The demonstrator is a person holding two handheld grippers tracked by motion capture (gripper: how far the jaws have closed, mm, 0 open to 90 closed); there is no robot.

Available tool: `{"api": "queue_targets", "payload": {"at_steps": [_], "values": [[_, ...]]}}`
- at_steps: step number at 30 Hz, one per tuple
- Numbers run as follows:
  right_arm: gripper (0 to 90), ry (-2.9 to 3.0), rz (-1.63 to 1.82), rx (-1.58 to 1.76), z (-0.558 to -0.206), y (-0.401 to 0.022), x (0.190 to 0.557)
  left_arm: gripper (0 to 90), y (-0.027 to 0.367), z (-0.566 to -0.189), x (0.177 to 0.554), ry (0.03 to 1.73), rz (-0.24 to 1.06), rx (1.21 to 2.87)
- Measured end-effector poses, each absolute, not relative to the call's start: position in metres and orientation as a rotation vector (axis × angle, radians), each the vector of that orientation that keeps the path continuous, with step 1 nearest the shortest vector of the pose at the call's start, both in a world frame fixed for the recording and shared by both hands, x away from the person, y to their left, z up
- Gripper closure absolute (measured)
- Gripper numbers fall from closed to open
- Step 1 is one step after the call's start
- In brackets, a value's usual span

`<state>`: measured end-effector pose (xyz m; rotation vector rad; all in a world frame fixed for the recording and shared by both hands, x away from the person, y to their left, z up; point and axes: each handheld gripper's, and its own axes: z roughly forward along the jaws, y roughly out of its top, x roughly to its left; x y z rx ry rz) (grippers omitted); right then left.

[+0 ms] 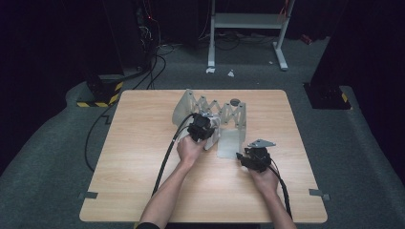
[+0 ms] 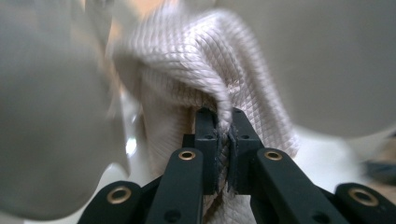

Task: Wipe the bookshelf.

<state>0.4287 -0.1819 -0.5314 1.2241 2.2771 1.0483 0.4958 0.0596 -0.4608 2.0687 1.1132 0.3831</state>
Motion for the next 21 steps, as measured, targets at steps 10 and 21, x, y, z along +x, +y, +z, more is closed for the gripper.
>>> {"api": "queue_targets", "payload": {"at_steps": [10,21], "values": [[54.0,2.274,1.039,1.216,-0.531,-0.180,0.428,84.3,0.061,-0.386,0.484,0.978,0.435,1.957],[54.8,2.273,1.037,1.216,-0.531,-0.180,0.428,84.3,0.054,-0.398,0.500,0.994,0.430,1.982]]}}
